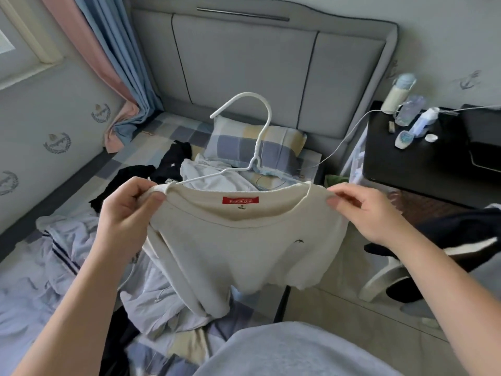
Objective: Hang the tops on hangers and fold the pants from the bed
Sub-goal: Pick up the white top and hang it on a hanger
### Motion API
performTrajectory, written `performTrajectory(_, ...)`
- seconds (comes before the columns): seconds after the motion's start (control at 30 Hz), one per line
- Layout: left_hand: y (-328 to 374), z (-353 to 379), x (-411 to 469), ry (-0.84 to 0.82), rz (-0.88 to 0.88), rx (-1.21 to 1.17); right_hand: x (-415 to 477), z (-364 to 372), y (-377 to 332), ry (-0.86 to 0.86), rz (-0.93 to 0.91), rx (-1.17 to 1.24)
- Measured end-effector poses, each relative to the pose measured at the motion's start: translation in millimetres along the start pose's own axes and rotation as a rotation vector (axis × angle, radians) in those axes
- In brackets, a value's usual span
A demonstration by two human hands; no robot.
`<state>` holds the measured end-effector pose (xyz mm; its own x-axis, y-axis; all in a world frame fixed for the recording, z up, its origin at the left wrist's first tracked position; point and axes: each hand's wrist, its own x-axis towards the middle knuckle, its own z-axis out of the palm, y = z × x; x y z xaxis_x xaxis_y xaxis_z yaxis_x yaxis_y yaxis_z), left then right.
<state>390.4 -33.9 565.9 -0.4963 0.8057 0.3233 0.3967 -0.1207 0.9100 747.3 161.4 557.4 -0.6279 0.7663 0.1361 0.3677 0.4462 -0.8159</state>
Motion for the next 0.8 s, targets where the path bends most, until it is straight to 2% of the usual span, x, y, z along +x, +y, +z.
performTrajectory(0.17,11,32,14,-0.076,0.002,0.031,-27,-20,4,0.029,0.026,-0.025)
performTrajectory(0.3,18,74,25,-0.217,0.02,0.076,-65,-41,14,0.062,0.073,-0.128)
performTrajectory(0.53,55,187,36,-0.649,0.195,0.196,-166,-82,32,0.28,0.231,-0.29)
performTrajectory(0.63,74,245,28,-0.847,0.303,0.212,-217,-105,38,0.41,0.326,-0.246)
performTrajectory(0.8,108,358,-4,-1.032,0.449,0.157,-317,-147,34,0.648,0.503,-0.122)
